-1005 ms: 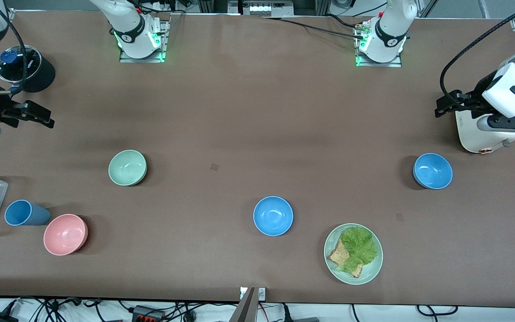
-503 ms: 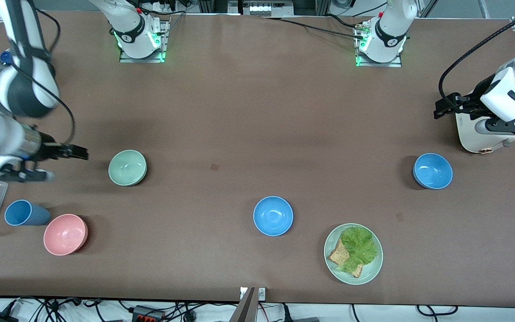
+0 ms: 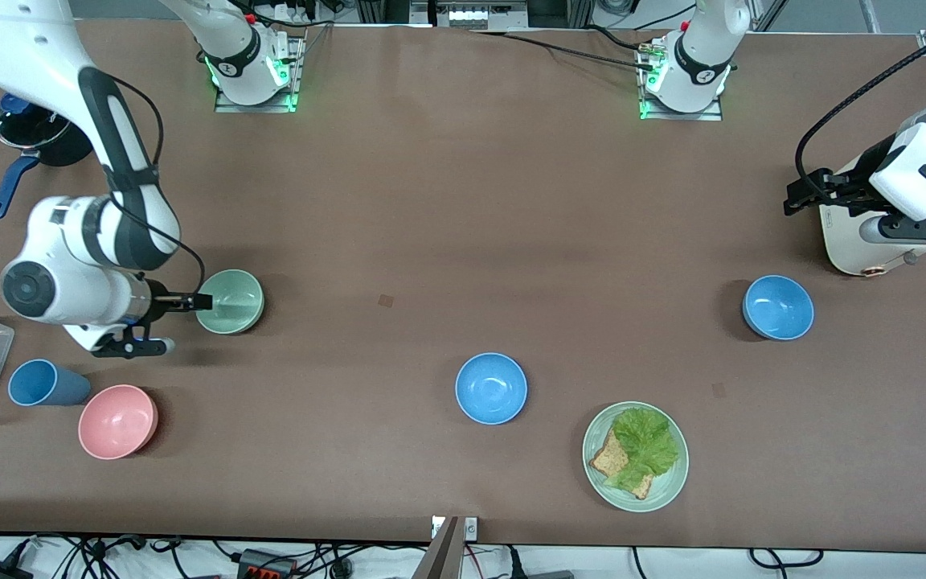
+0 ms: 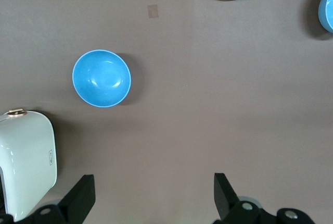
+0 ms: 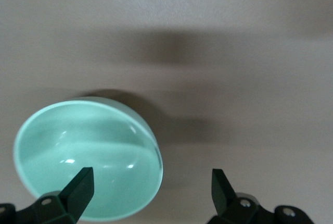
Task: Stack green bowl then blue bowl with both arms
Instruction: 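Grasp the pale green bowl rim with the right gripper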
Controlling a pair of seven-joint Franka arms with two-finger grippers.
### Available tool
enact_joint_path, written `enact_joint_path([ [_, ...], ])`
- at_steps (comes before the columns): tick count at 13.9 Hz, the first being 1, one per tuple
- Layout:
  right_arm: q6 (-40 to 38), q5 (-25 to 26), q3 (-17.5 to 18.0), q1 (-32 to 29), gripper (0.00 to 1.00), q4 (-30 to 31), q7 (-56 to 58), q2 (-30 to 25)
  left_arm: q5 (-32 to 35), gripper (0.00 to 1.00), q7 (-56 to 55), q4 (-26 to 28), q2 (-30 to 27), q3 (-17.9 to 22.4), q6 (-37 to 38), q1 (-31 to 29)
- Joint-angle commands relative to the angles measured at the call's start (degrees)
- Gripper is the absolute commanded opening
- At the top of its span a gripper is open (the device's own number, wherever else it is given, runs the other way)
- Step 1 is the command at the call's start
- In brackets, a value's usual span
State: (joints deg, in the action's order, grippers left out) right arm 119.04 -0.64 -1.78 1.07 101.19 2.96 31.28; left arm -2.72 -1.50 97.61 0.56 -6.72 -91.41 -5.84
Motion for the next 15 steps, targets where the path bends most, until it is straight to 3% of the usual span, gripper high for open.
enact_joint_path([
  [1, 0.5, 0.6, 0.1, -0.1, 1.0, -0.5, -0.2, 1.6, -0.5, 1.0, 0.4, -1.7, 0.8, 0.0, 1.1, -0.1],
  [2, 0.9, 0.6, 0.1, -0.1, 0.99, -0.6, -0.2, 2.4, -0.5, 1.0, 0.2, -1.6, 0.8, 0.0, 1.1, 0.0],
  [4, 2.0, 0.4, 0.1, 0.0, 0.73, -0.6, -0.2, 3.7, -0.5, 1.0, 0.3, -1.6, 0.8, 0.0, 1.2, -0.1],
  [7, 1.3, 0.3, 0.2, 0.2, 0.06, -0.7, -0.2, 3.7, -0.5, 1.0, 0.4, -1.6, 0.8, 0.0, 1.2, -0.3],
  [8, 0.9, 0.2, 0.3, 0.1, 0.0, -0.7, -0.2, 3.7, -0.5, 1.0, 0.4, -1.6, 0.7, 0.0, 1.3, -0.3],
  [13, 0.4, 0.3, 0.4, 0.3, 0.0, -1.6, 2.2, 3.2, -0.4, 1.0, 0.1, -1.6, 0.7, -0.5, 1.3, -0.4],
  [15, -0.8, -0.1, 2.2, 0.5, 0.0, -2.2, 3.0, 2.5, -0.4, 1.0, 0.5, -1.6, 0.8, 0.0, 1.9, -0.5],
])
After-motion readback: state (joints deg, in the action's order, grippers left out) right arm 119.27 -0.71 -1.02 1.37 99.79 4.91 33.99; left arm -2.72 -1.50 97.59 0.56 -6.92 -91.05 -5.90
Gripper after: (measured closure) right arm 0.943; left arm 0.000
